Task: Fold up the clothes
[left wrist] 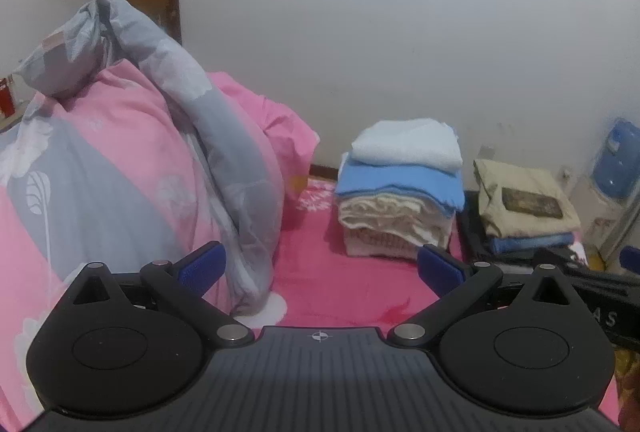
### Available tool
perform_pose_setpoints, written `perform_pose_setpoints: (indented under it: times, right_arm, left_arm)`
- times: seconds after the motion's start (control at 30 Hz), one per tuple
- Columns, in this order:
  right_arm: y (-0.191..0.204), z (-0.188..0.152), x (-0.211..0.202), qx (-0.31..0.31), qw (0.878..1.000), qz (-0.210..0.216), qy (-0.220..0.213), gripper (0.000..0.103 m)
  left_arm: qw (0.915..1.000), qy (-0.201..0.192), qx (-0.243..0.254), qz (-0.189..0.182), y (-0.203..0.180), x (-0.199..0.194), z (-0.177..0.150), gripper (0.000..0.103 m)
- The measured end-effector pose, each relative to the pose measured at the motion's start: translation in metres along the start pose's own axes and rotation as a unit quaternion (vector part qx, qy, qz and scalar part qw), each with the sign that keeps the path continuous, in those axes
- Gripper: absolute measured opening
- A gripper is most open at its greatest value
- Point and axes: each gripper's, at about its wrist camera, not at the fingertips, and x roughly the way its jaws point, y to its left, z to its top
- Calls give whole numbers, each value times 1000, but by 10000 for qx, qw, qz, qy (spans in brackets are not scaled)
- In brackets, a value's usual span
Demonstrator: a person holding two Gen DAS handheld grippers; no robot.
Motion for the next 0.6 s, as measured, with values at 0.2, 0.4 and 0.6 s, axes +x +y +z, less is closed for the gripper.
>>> perform_pose_setpoints:
  times: [0.2, 0.4, 0.6]
  right_arm:
    - [6, -2, -3, -10, 9999, -159, 44, 103]
    - [9, -5, -4, -26, 9997, -224, 84, 103]
    - [13, -9, -6, -111, 9994, -324, 85, 103]
  left_arm:
    - [9999, 104, -22, -97, -1, -5, -4, 103]
    - [9999, 92, -28, -51, 0, -11, -4, 103]
    - [9999, 94, -92, 1, 2, -13, -7, 103]
